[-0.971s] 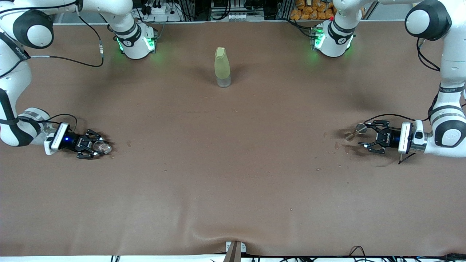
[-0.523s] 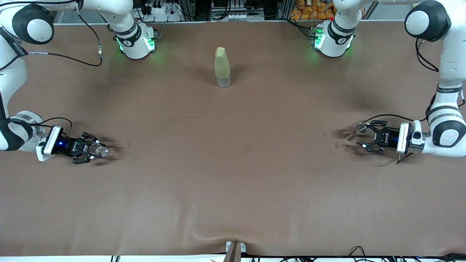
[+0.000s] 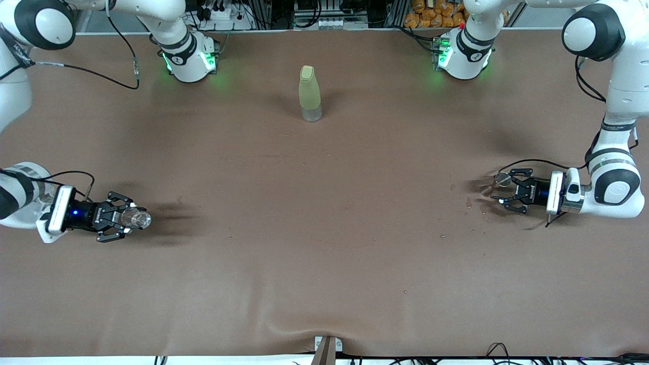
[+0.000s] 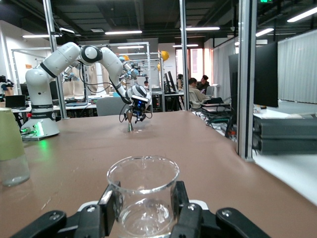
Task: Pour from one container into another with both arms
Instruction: 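Close the right gripper on the beaker while the left gripper grasps the jigger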
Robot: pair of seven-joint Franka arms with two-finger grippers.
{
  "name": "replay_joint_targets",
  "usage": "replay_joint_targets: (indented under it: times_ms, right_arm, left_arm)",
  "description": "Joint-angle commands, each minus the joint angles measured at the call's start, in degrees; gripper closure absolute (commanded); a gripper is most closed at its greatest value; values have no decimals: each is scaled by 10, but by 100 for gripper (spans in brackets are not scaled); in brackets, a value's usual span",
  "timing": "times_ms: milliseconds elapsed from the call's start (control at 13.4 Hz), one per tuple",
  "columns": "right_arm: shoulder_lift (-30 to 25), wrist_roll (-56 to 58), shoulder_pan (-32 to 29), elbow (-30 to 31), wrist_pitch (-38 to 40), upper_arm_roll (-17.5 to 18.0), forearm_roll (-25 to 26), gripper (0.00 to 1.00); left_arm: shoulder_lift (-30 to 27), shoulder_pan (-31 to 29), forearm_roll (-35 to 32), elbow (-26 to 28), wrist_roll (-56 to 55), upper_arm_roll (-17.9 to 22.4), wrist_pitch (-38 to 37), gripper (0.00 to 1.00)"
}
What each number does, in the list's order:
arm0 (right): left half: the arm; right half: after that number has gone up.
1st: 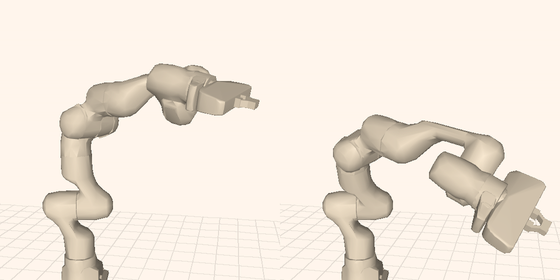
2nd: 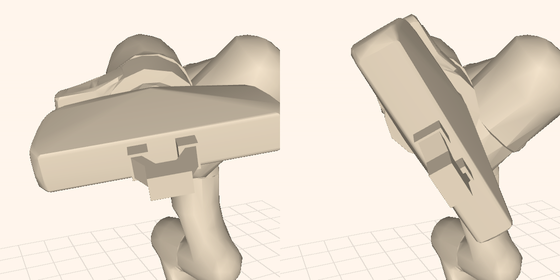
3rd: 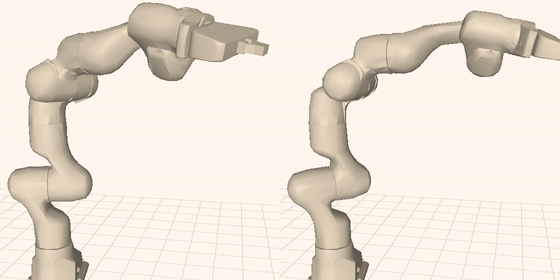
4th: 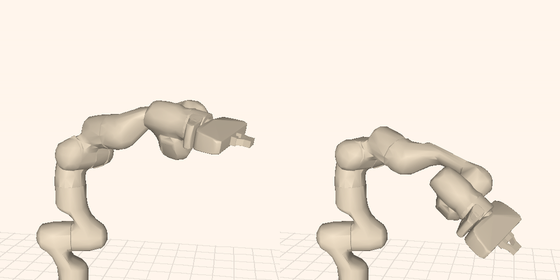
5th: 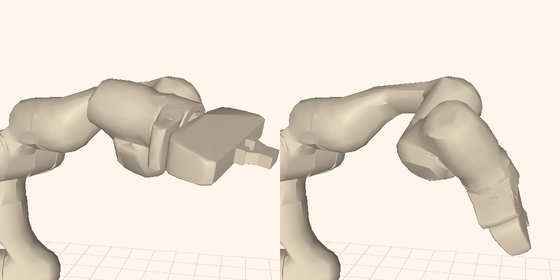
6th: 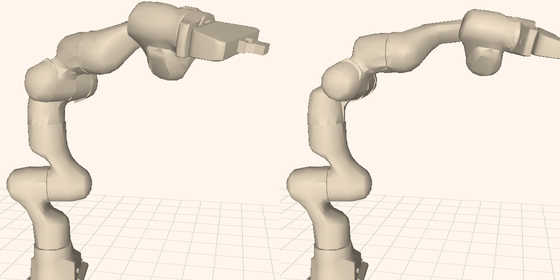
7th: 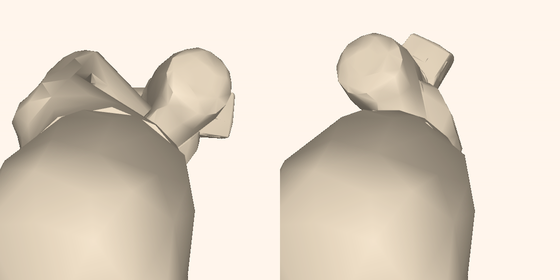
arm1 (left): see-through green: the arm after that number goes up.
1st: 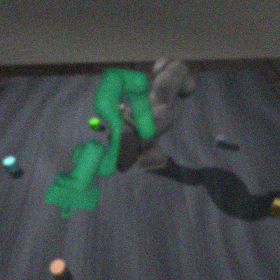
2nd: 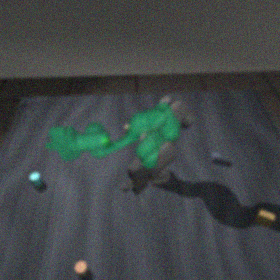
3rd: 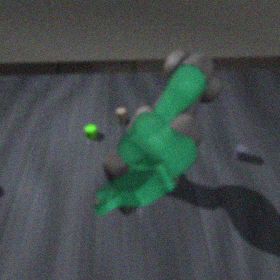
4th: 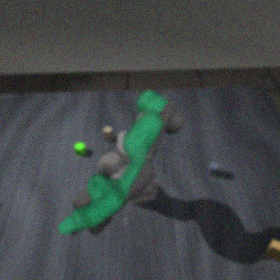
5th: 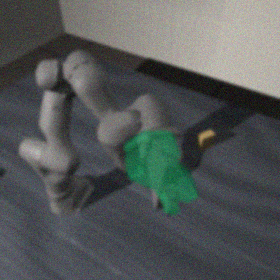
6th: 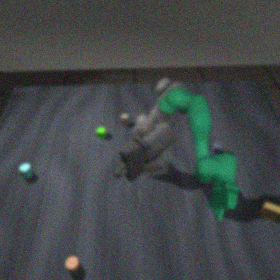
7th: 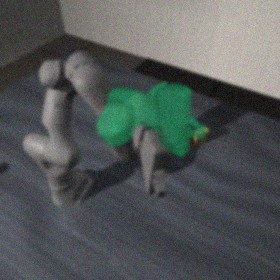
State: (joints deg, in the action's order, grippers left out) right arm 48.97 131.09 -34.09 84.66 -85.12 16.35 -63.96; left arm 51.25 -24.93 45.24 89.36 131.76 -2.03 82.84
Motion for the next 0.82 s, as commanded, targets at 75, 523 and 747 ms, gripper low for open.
replay_joint_targets:
  times_ms: [75, 523, 747]
  right_arm:
    - [-30, -2, -4, 47, -6, 13, -8, 90]
    - [-157, 81, -1, 254, -65, 20, -95, 91]
    - [-172, 83, 11, 276, -74, 24, -101, 91]
  left_arm:
    - [-1, 1, 14, 6, 17, 2, 7, 55]
    - [-1, 2, 14, 6, 17, 2, 9, 80]
    - [-3, 7, 16, 4, 17, 1, 9, 96]
